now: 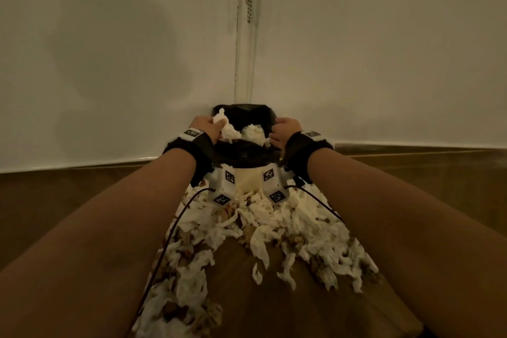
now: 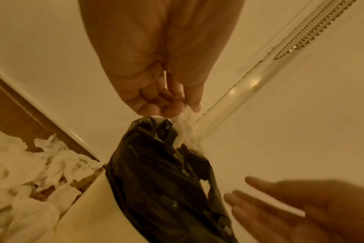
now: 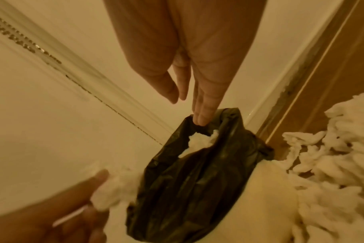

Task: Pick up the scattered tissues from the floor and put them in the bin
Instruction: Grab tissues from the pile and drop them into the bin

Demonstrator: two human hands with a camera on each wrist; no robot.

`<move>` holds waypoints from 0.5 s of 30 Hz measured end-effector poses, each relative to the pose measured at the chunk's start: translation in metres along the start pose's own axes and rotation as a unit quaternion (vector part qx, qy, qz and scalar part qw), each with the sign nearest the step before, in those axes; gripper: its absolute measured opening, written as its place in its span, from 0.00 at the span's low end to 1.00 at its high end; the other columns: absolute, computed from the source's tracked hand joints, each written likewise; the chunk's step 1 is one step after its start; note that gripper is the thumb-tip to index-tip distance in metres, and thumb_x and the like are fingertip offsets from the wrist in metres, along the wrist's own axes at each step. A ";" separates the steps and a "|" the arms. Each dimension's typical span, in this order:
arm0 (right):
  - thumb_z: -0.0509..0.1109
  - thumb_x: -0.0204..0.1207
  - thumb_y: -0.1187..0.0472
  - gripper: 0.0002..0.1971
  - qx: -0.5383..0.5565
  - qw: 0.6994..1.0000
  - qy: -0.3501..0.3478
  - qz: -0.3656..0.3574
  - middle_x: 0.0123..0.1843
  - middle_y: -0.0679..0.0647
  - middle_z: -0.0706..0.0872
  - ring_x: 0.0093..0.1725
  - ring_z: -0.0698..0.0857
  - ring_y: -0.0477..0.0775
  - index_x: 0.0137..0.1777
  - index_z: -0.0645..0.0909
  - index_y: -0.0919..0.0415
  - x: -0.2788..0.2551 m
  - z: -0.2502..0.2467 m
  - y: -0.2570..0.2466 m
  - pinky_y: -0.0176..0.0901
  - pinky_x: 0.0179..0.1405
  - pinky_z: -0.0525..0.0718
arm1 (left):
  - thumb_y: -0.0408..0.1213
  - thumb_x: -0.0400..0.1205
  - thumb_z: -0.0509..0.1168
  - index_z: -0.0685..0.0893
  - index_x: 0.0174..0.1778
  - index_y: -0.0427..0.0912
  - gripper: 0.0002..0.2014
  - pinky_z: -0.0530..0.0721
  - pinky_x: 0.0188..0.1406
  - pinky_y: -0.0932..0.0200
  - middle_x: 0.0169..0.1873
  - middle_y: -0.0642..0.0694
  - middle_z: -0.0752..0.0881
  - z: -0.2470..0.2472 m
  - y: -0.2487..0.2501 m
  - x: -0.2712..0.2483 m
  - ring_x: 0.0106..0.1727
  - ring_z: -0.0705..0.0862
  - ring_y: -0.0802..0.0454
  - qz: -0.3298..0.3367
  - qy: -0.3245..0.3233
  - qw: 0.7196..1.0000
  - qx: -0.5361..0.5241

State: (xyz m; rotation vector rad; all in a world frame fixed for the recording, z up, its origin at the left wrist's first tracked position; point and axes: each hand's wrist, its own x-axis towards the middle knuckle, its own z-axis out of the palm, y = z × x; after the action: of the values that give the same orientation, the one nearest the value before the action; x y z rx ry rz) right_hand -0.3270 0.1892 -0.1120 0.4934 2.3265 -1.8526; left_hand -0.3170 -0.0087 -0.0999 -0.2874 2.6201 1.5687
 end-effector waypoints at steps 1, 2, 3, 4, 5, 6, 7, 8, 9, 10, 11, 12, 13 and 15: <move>0.61 0.78 0.71 0.23 0.022 1.000 0.005 0.003 0.59 0.64 0.83 0.56 0.85 0.62 0.73 0.71 0.66 -0.002 -0.002 0.005 0.45 0.50 0.86 | 0.41 0.84 0.60 0.82 0.61 0.32 0.17 0.82 0.55 0.49 0.54 0.32 0.86 0.004 0.000 0.003 0.55 0.85 0.36 -0.005 -0.003 0.999 -0.049; 0.61 0.78 0.71 0.23 0.046 0.999 0.006 0.011 0.50 0.61 0.84 0.48 0.85 0.59 0.74 0.70 0.66 -0.007 -0.006 0.010 0.41 0.44 0.86 | 0.38 0.85 0.59 0.80 0.64 0.31 0.17 0.82 0.57 0.49 0.57 0.33 0.86 0.008 0.001 0.004 0.57 0.85 0.37 -0.012 -0.008 0.995 -0.103; 0.60 0.79 0.71 0.22 0.080 0.997 0.004 0.019 0.42 0.57 0.83 0.41 0.83 0.55 0.74 0.69 0.67 -0.011 -0.010 0.015 0.38 0.39 0.83 | 0.36 0.85 0.57 0.76 0.68 0.32 0.17 0.82 0.57 0.51 0.59 0.34 0.84 0.012 0.003 0.004 0.59 0.84 0.39 -0.019 -0.016 0.988 -0.152; 0.56 0.81 0.71 0.21 0.123 0.992 -0.001 0.031 0.35 0.55 0.83 0.37 0.81 0.54 0.75 0.68 0.69 -0.016 -0.014 0.020 0.38 0.37 0.81 | 0.35 0.86 0.56 0.71 0.72 0.33 0.19 0.81 0.57 0.51 0.60 0.35 0.83 0.015 0.004 0.004 0.59 0.84 0.41 -0.023 -0.022 0.981 -0.191; 0.52 0.83 0.71 0.21 0.175 0.984 0.003 0.042 0.30 0.55 0.83 0.35 0.80 0.54 0.75 0.66 0.71 -0.022 -0.018 0.027 0.40 0.37 0.81 | 0.34 0.86 0.56 0.67 0.76 0.35 0.21 0.81 0.56 0.50 0.59 0.36 0.82 0.019 0.003 0.004 0.58 0.83 0.41 -0.023 -0.020 0.975 -0.219; 0.50 0.83 0.72 0.20 0.200 0.979 0.016 0.045 0.27 0.56 0.83 0.33 0.81 0.54 0.74 0.68 0.72 -0.028 -0.021 0.033 0.42 0.36 0.82 | 0.33 0.85 0.56 0.64 0.78 0.37 0.23 0.82 0.54 0.49 0.57 0.37 0.82 0.022 0.002 0.004 0.56 0.83 0.42 -0.022 -0.012 0.971 -0.238; 0.51 0.82 0.73 0.19 0.195 0.979 0.031 0.044 0.27 0.55 0.83 0.31 0.83 0.53 0.71 0.72 0.71 -0.034 -0.024 0.040 0.41 0.33 0.83 | 0.31 0.85 0.56 0.63 0.78 0.40 0.24 0.83 0.48 0.50 0.53 0.39 0.82 0.024 0.001 0.001 0.51 0.84 0.43 -0.018 -0.002 0.968 -0.250; 0.52 0.80 0.74 0.19 0.152 0.986 0.055 0.039 0.30 0.54 0.84 0.30 0.83 0.51 0.67 0.76 0.69 -0.040 -0.026 0.047 0.41 0.31 0.84 | 0.31 0.85 0.56 0.65 0.77 0.41 0.23 0.83 0.40 0.52 0.50 0.41 0.82 0.027 -0.001 -0.004 0.44 0.83 0.46 -0.008 0.014 0.969 -0.245; 0.53 0.79 0.74 0.18 0.102 0.991 0.080 0.030 0.33 0.53 0.84 0.32 0.83 0.50 0.63 0.79 0.67 -0.045 -0.028 0.056 0.40 0.30 0.83 | 0.32 0.85 0.56 0.68 0.75 0.42 0.21 0.80 0.34 0.56 0.47 0.43 0.82 0.030 -0.003 -0.009 0.38 0.81 0.50 0.012 0.032 0.975 -0.219; 0.53 0.78 0.74 0.18 0.068 0.993 0.097 0.032 0.35 0.53 0.83 0.34 0.83 0.50 0.61 0.80 0.66 -0.049 -0.030 0.067 0.40 0.29 0.82 | 0.33 0.86 0.55 0.72 0.72 0.42 0.18 0.78 0.32 0.59 0.44 0.44 0.83 0.033 -0.007 -0.017 0.34 0.78 0.54 0.041 0.049 0.982 -0.178; 0.53 0.79 0.73 0.18 0.052 0.992 0.104 0.042 0.36 0.52 0.83 0.35 0.82 0.49 0.60 0.81 0.65 -0.055 -0.032 0.079 0.40 0.30 0.80 | 0.34 0.86 0.53 0.76 0.68 0.41 0.16 0.76 0.33 0.60 0.42 0.45 0.83 0.038 -0.011 -0.025 0.32 0.77 0.56 0.068 0.058 0.986 -0.144; 0.53 0.79 0.71 0.17 0.038 0.992 0.105 0.053 0.36 0.52 0.83 0.35 0.82 0.49 0.60 0.81 0.64 -0.061 -0.034 0.092 0.40 0.30 0.80 | 0.32 0.86 0.51 0.79 0.64 0.41 0.16 0.76 0.33 0.62 0.38 0.46 0.84 0.044 -0.016 -0.034 0.32 0.77 0.56 0.084 0.055 0.987 -0.126; 0.53 0.80 0.70 0.17 0.027 0.992 0.102 0.065 0.36 0.52 0.83 0.35 0.82 0.49 0.60 0.80 0.63 -0.067 -0.035 0.105 0.40 0.32 0.80 | 0.30 0.85 0.50 0.81 0.60 0.41 0.16 0.76 0.34 0.63 0.35 0.47 0.84 0.050 -0.021 -0.043 0.32 0.77 0.56 0.087 0.040 0.989 -0.116; 0.52 0.80 0.70 0.17 -0.001 0.992 0.088 0.093 0.37 0.53 0.85 0.35 0.83 0.50 0.59 0.80 0.61 -0.080 -0.038 0.129 0.41 0.34 0.81 | 0.22 0.80 0.51 0.84 0.50 0.43 0.18 0.78 0.42 0.61 0.33 0.49 0.83 0.065 -0.034 -0.063 0.37 0.80 0.54 0.086 -0.007 0.995 -0.058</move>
State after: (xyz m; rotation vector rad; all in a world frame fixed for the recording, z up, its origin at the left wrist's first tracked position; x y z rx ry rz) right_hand -0.2055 0.2366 -0.1983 0.8759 2.2952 -1.7856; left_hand -0.2509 0.0401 -0.1504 -0.0581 2.6094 1.7711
